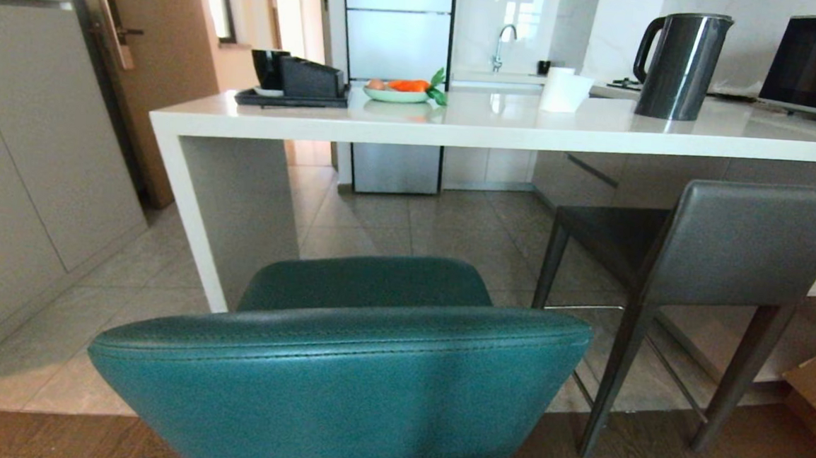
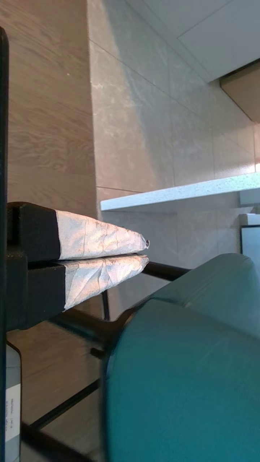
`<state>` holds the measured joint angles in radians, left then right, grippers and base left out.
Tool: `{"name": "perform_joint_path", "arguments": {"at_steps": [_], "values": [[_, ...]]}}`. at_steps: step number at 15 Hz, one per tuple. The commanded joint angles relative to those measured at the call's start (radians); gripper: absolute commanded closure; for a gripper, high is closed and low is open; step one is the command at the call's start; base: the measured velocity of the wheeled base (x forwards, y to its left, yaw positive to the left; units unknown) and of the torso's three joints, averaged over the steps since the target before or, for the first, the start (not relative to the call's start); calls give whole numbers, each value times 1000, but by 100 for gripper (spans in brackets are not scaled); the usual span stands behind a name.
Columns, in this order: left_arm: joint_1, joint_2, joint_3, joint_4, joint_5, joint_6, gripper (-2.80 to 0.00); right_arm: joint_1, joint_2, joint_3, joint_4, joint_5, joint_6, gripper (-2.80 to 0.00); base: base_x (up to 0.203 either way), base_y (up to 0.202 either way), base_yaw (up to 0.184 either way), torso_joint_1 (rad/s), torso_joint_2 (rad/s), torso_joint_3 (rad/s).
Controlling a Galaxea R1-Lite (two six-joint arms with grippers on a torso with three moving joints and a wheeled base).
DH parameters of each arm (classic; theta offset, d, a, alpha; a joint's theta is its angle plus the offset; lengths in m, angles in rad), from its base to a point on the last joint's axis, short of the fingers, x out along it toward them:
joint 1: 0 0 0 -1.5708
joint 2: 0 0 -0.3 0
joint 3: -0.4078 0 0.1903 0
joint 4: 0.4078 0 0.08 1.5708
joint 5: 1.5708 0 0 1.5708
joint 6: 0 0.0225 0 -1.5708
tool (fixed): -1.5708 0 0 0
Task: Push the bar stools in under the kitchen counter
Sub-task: Pull the gray chair out from under the dining table
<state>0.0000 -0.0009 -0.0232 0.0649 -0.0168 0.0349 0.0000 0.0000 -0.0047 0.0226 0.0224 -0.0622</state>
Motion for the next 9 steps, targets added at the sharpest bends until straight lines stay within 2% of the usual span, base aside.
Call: {"name": "perform_joint_path", "arguments": {"at_steps": [1,6,9], "values": [[0,1,0,1,0,0,0,0,0,0,1,-1,0,0,-133,0,-1,12,7,7],[0,1,2,1,1,-1,0,0,0,2,0,-13,10,0,-183,0,-2,1,3,4],[0,1,2,0,16,-9,0,0,0,3,-6,-15,13,0,-21,0,0,-1,1,1]]}}
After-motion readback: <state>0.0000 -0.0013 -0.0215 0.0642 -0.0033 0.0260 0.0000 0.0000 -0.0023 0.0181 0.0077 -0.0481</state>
